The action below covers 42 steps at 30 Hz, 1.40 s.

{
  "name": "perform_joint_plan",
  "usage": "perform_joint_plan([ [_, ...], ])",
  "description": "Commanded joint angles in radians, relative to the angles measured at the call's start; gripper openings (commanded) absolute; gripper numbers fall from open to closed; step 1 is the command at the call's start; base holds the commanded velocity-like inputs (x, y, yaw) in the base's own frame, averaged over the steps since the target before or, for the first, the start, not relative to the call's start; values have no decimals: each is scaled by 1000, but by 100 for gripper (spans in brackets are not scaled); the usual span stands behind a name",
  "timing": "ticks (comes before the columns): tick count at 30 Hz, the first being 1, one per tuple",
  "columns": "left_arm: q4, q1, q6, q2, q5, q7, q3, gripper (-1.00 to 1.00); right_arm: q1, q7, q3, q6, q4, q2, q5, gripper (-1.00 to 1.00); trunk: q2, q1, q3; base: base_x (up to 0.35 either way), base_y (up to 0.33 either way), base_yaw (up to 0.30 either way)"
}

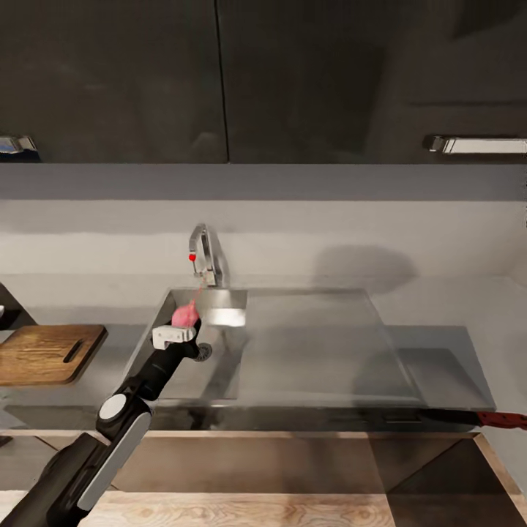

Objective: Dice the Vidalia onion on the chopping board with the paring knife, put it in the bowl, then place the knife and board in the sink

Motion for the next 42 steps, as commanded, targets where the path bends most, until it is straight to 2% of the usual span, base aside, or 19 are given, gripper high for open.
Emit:
perform_joint_plan([
  [1, -2, 16, -11, 16, 5, 8, -2, -100, -1, 6, -9, -6, 1, 0, 6, 100, -2, 1, 0, 0, 0, 0],
  [3, -2, 46, -57, 48, 6, -6, -1, -100, -1, 6, -9, -23, 1, 0, 6, 100, -2, 1, 3, 0, 0, 0],
  [8, -2, 66, -109, 71, 7, -56, -1, -100, -1, 6, -9, -45, 1, 0, 6, 100, -2, 1, 11, 0, 0, 0],
  [11, -2, 85, -116, 74, 7, -64, 2, -100, -1, 6, -9, -49, 2, 0, 6, 100, -2, 1, 16, 0, 32, 0],
  [17, -2, 99, -120, 74, 7, -69, 46, -100, -1, 6, -9, -51, 1, 0, 6, 100, -2, 1, 25, 0, 222, 0],
  [27, -2, 102, -117, 74, 7, -69, 51, -100, -1, 6, -9, -52, 1, 1, 6, 100, -2, 1, 39, 0, 300, 89],
  [42, -2, 102, -111, 73, 7, -68, 50, -100, -1, 6, -9, -52, 1, 1, 6, 100, -2, 1, 41, 24, 305, 15],
])
